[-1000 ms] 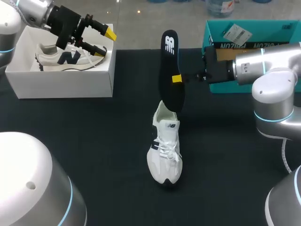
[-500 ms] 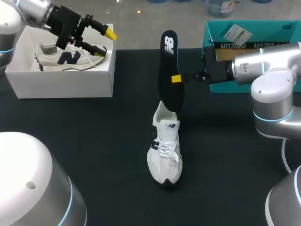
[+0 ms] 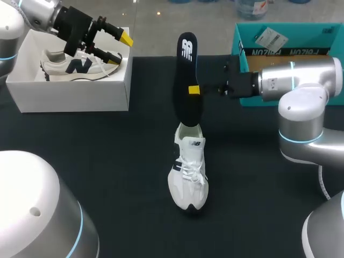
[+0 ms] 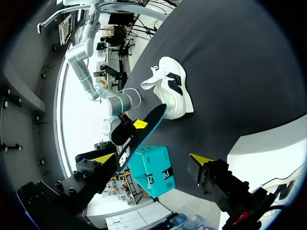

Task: Take the shoe out of the shoebox, open the shoe tongue, remove and reinsert the insole, then place the shoe into the shoebox

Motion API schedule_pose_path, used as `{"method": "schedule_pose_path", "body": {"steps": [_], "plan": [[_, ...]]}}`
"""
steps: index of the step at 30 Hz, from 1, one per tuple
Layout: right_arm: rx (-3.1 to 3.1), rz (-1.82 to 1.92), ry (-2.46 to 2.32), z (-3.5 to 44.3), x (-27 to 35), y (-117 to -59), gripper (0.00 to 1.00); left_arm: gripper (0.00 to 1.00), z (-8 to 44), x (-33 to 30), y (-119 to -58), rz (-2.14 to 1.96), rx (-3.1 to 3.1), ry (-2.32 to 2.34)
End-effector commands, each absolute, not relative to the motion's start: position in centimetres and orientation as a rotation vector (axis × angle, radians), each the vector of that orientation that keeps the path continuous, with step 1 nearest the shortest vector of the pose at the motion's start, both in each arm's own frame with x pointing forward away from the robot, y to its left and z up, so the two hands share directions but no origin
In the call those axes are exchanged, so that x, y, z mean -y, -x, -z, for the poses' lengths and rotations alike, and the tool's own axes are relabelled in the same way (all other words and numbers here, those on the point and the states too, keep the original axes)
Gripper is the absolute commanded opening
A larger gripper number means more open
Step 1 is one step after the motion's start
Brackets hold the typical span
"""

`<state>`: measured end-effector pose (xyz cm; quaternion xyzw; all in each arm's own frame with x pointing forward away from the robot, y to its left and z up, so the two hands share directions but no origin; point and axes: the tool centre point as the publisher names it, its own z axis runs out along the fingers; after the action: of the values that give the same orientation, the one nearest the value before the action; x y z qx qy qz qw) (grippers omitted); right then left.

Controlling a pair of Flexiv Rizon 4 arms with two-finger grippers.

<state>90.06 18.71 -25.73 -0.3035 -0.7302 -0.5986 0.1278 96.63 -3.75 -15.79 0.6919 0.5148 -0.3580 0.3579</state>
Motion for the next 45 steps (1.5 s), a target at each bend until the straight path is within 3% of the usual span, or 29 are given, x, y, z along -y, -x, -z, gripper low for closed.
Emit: {"method": "schedule_pose_path", "body": {"steps": [1,45], "plan": [[2.143,1.764,0.865,26.2,-19.3,-90.0,0.00,1.00,15.8,3.7,-96.7,0.924,-1.328,-1.790],[2.055,1.796,0.877,31.3,-18.4,-85.1,0.00,1.00,15.8,3.7,-96.7,0.924,-1.328,-1.790]]}}
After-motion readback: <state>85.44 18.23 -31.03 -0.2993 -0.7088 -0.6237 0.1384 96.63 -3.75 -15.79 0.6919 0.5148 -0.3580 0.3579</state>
